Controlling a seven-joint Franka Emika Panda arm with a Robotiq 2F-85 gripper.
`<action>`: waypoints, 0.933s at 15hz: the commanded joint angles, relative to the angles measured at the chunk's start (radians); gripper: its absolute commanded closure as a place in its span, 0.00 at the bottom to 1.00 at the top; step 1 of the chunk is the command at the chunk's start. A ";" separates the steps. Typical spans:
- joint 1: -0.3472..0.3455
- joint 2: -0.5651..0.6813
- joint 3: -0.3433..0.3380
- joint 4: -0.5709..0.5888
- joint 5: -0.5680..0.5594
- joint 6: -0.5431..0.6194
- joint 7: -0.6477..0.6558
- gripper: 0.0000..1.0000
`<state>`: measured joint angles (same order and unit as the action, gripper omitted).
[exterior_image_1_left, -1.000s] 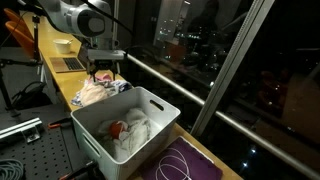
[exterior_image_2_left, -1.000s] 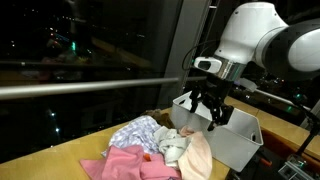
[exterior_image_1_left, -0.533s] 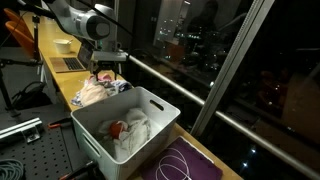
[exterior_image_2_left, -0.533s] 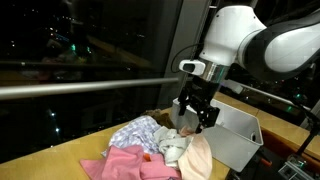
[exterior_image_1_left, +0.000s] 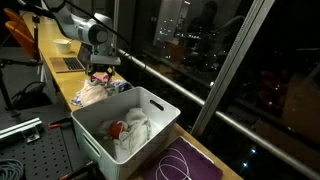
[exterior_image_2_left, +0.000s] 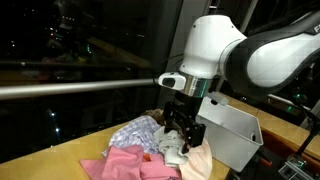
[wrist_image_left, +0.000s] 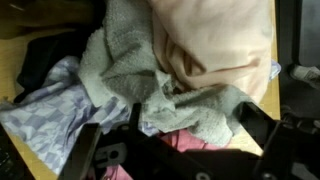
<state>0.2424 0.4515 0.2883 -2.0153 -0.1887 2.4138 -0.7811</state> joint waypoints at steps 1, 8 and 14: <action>-0.007 0.097 0.009 0.074 0.013 -0.033 -0.004 0.00; -0.028 0.232 0.011 0.151 0.016 -0.062 -0.012 0.35; -0.076 0.183 0.013 0.135 0.029 -0.074 -0.026 0.79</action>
<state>0.1969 0.6612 0.2902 -1.8736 -0.1797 2.3677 -0.7855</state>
